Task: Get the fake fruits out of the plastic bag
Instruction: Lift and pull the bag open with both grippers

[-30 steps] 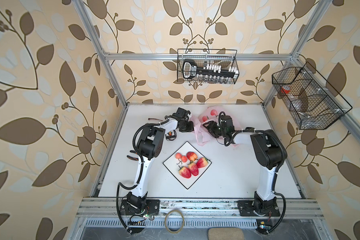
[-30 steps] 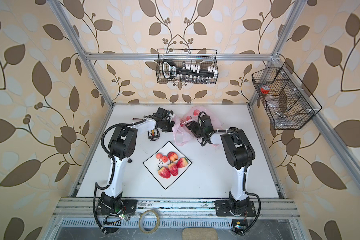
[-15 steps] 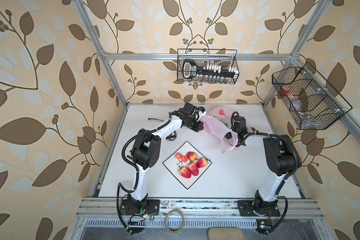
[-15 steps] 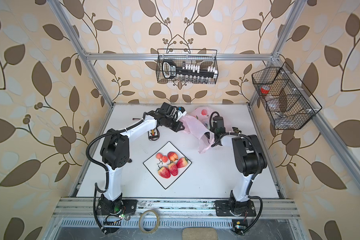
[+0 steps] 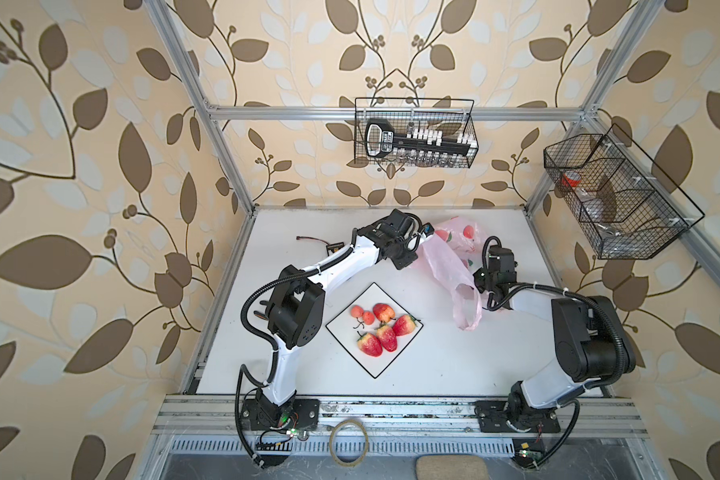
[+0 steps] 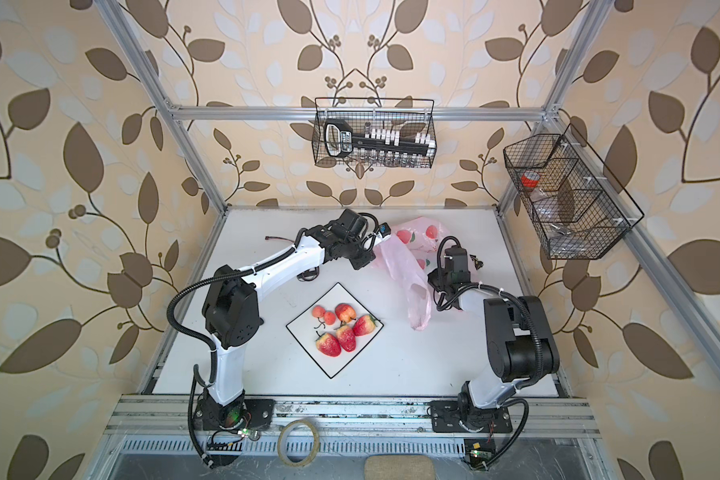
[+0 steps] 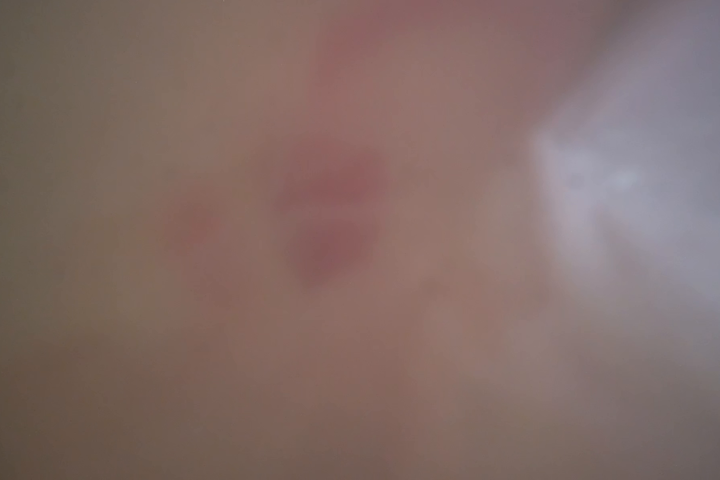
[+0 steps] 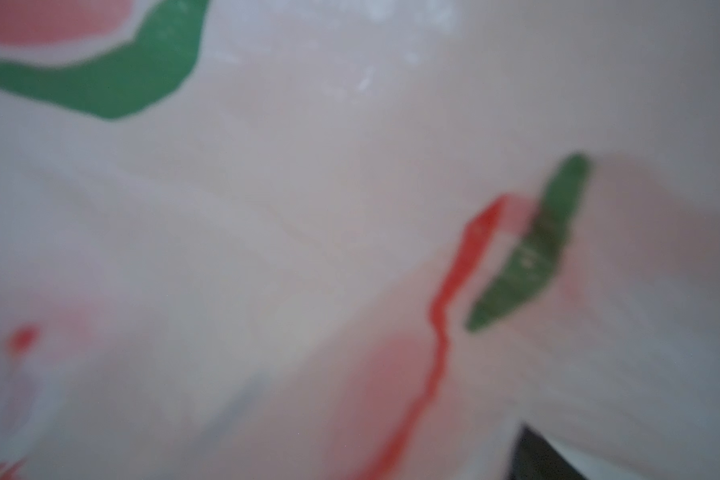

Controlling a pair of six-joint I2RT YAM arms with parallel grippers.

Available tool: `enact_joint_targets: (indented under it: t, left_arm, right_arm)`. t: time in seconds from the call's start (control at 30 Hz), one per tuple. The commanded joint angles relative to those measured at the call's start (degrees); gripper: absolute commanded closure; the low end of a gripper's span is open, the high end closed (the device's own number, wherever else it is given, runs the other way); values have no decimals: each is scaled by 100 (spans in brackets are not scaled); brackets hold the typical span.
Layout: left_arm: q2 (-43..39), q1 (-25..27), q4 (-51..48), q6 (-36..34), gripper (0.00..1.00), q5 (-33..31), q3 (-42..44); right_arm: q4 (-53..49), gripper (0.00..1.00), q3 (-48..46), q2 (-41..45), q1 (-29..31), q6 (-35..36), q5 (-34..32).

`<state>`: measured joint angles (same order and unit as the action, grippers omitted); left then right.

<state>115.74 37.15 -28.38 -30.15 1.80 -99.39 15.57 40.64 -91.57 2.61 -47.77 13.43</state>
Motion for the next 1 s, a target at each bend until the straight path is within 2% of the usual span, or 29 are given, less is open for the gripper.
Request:
enact_joint_targets:
  t: [0.0, 0.17, 0.23, 0.33, 0.53, 0.67, 0.8, 0.97]
  left_arm:
    - [-367, -12, 717, -594, 100, -454, 311]
    - [-1037, -12, 2200, -1494, 100, 699, 1624]
    - [-1035, -21, 2318, -1670, 100, 775, 1729]
    - [-812, -145, 1856, -1459, 100, 1010, 1353]
    - [-314, -547, 891, -402, 100, 2005, 459]
    - [56, -667, 238, -193, 100, 2411, -26]
    - [234, -678, 53, -193, 100, 2651, -136]
    - [269, -674, 81, -219, 100, 2824, -108]
  right_arm:
    - [-179, 26, -217, 330, -15, 171, -348]
    - [-310, 26, -346, 676, -34, 276, -397]
    - [-310, 26, -364, 749, -33, 277, -309]
    - [-248, 26, -362, 751, -21, 259, -126]
    - [-181, 30, -111, 371, -20, 355, 56]
    - [-123, 31, 206, 36, 111, 397, 157]
    - [-269, 29, 639, -295, 308, 490, -152]
    - [-775, 26, 1167, -699, 506, 684, -1171]
